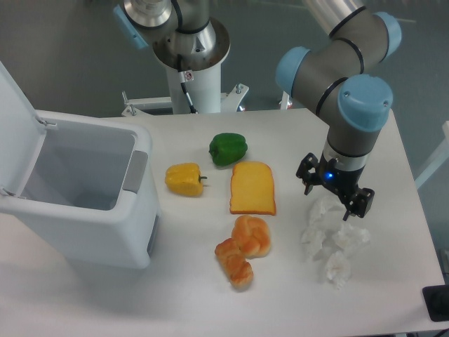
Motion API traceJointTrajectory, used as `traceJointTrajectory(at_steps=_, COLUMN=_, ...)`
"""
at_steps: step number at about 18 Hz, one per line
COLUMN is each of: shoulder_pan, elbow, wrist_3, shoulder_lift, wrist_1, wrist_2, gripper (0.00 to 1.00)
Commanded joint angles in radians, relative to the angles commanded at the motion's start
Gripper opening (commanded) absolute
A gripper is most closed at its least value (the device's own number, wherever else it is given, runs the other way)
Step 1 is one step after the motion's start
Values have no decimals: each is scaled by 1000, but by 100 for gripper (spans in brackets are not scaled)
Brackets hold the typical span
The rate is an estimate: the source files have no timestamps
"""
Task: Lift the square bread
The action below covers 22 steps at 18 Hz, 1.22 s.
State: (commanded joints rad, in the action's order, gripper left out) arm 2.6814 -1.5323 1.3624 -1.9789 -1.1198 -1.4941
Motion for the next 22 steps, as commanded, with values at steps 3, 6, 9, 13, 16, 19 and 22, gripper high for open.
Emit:
traceJointTrajectory(at_steps=3, shoulder_pan=-3, elbow=-12, wrist_3=-25, shoulder_lift=5, wrist_1=2, wrist_2=-5, gripper=100)
traceJointTrajectory(at_steps=6, shoulder_pan=-6, elbow=-46, wrist_3=-61, shoulder_lift=8, wrist_1=2, wrist_2=0, gripper=100)
traceJointTrajectory(at_steps=9, shoulder_pan=-47, elbow=-54, wrist_3=-172, shoulder_lift=8, wrist_1=0, wrist_2=5, gripper=100)
traceJointTrajectory(at_steps=13, shoulder_pan=-107, elbow=-66, wrist_3=-408, shoulder_lift=5, wrist_1=2, wrist_2=5, gripper=100)
traceJointTrajectory(at_steps=16, shoulder_pan=-138, elbow=-68, wrist_3=-492, shoulder_lift=-6, wrist_1=20, wrist_2=3, gripper=100)
traceJointTrajectory(at_steps=19, shoulder_pan=-170, elbow=-66, wrist_3=-606, shoulder_lift=-30, wrist_1=89, wrist_2=12, gripper=100)
traceJointTrajectory(at_steps=22, shoulder_pan=-195, elbow=-43, wrist_3=-736, shoulder_lift=-64, wrist_1=100, wrist_2=40, gripper=100)
